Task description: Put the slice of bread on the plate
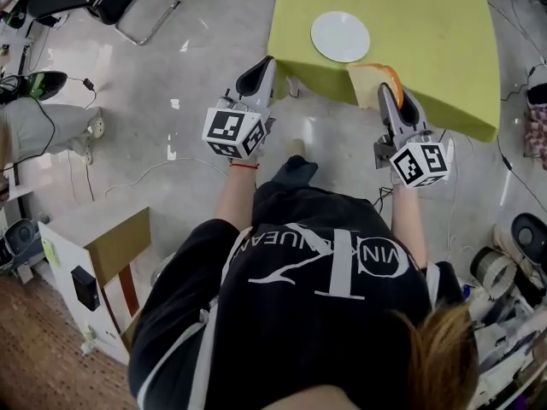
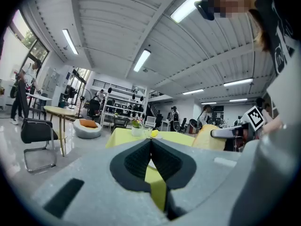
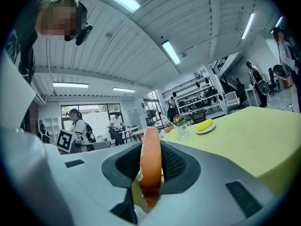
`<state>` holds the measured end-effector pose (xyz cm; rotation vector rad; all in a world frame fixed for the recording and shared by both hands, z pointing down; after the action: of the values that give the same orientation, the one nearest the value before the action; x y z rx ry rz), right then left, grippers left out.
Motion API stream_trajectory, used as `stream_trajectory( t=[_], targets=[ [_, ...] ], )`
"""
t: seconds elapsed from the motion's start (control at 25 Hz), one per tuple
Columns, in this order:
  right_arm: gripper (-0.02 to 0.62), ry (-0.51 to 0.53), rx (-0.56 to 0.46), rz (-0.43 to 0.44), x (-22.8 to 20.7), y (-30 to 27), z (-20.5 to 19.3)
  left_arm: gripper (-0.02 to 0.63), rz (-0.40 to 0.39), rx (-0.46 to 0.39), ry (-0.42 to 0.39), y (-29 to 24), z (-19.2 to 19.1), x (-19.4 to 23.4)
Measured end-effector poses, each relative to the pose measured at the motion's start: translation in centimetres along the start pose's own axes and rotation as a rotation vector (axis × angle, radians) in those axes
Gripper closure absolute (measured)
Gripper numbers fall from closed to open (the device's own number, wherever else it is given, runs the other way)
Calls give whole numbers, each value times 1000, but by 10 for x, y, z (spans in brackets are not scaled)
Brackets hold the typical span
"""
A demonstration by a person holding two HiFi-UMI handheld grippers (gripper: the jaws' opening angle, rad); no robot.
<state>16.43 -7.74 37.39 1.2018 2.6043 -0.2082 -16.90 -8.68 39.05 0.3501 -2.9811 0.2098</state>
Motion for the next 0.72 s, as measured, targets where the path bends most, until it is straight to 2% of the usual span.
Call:
stream_trajectory(
  t=[0.32,0.52,0.72],
  targets=[
    [499,-19,-2,-25,-10,-20,1,597,-64,37,5,-32,-8,7],
    [499,-53,-7,-5,-17,-34,4,597,-59,54,25,-43,-13,11],
    [499,-133,-26,16,-31,-48,2,597,-56,94,30,-50,-21,11]
  ],
)
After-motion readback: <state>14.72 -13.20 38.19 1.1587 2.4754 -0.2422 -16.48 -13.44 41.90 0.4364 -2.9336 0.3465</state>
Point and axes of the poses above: the fingertips, and each gripper's own axes: y backward along the fingers, x to its left, z out of its top, the point moved 10 cm from there along y, backward along the fingers, and after that the axes turned 15 degrees about z, right-handed, at the moved point
